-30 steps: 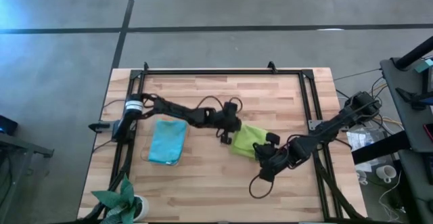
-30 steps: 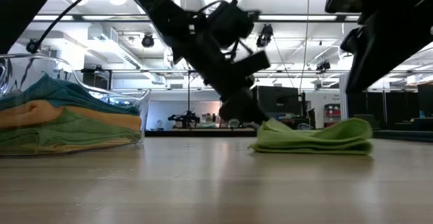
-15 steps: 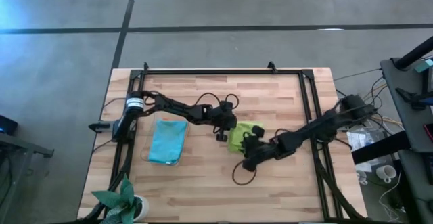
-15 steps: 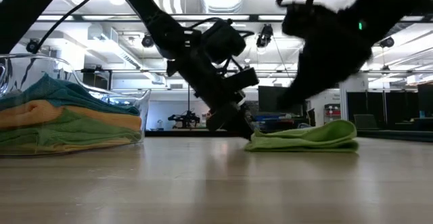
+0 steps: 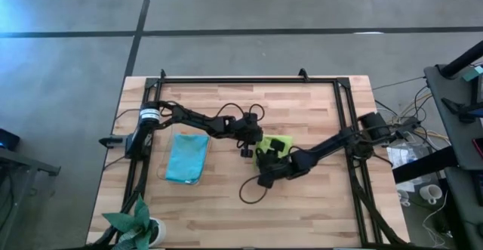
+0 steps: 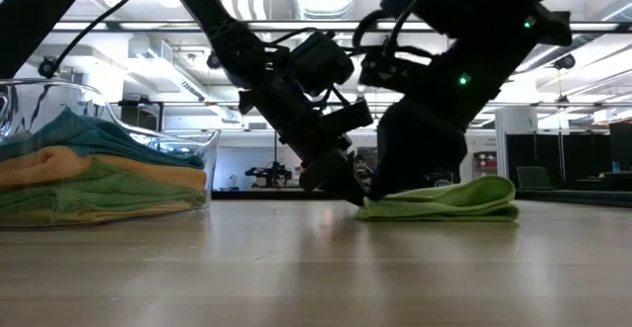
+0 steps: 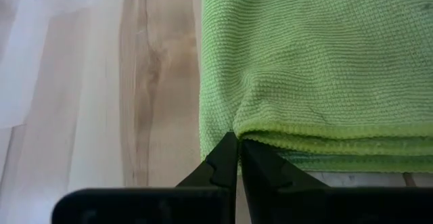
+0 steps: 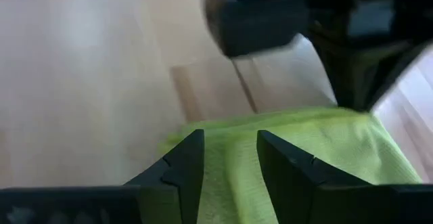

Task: Fold microfiber towels
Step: Fold the green microfiber towel on the table

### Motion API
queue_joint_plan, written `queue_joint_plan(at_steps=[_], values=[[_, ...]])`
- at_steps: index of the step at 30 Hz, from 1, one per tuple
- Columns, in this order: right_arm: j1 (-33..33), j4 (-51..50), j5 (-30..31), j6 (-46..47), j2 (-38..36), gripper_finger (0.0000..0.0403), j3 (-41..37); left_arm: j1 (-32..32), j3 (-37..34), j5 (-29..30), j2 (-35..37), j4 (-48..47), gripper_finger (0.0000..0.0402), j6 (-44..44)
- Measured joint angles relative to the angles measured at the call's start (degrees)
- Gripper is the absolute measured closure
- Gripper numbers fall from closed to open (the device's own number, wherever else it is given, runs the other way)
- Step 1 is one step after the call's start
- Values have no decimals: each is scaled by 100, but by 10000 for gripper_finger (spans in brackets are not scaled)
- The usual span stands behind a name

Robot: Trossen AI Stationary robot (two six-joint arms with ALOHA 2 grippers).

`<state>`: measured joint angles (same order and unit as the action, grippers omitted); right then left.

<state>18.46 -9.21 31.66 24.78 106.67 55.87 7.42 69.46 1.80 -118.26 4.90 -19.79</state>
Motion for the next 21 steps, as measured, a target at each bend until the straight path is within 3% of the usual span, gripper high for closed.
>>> queue_joint_plan(at_steps=[7,14,21], values=[[-212,-125,-177,179,0,305,-41,0,-136,-4,2,214,402,4],[-226,-120,-322,69,-2,386,-13,0,-159,-7,2,264,401,15],[-109,-148,-977,-16,-150,394,-2,39,-163,-83,0,331,401,13]])
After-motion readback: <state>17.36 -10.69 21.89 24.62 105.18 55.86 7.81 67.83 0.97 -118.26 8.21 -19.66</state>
